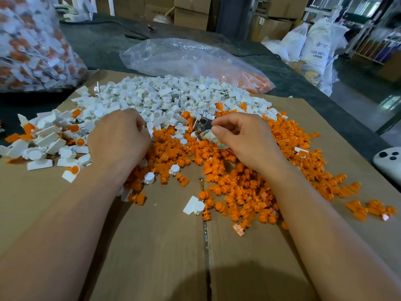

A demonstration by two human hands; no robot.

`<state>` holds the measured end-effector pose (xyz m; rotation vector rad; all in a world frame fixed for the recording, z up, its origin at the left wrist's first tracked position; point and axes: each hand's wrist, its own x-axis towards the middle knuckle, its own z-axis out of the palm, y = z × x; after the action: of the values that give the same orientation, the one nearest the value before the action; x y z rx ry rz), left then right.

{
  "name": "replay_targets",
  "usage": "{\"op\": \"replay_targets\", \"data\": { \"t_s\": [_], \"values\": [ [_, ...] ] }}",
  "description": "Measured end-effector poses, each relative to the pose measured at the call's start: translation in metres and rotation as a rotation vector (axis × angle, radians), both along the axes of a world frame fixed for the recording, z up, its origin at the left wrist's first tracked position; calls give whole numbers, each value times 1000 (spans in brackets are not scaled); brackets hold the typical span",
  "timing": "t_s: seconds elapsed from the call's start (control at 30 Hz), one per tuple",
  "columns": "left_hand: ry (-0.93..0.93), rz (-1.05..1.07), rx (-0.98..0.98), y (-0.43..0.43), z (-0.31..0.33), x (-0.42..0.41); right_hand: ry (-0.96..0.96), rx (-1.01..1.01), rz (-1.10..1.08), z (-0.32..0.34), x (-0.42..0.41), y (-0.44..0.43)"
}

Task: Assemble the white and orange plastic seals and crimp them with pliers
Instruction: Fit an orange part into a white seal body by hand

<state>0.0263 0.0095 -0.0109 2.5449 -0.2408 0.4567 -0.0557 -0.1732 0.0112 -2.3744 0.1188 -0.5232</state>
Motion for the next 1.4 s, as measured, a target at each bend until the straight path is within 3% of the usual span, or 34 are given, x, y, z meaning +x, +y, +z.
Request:
{"op": "replay_targets", "data": {
  "t_s": [0.13, 0.3, 0.47, 0.8, 1.0, 1.4],
  "values": [
    [4, -119, -315, 1, 4, -1, -1, -8, -11, 1, -1, 0],
    [239, -344, -707, -4, 12, -11, 20, -46, -19, 0, 0, -1],
    [415, -489, -879, -8, 15, -18, 56, -127, -16, -1, -1, -1],
    [419, -538, -816, -8, 16, -21, 82, -188, -18, -3, 1, -1],
    [374, -538, -726, -9, 15, -20, 131, -328, 13, -6, 1, 1],
    [384, -575, -724, -12, 16, -23, 191, -541, 37, -13, 9, 9]
  ]
}}
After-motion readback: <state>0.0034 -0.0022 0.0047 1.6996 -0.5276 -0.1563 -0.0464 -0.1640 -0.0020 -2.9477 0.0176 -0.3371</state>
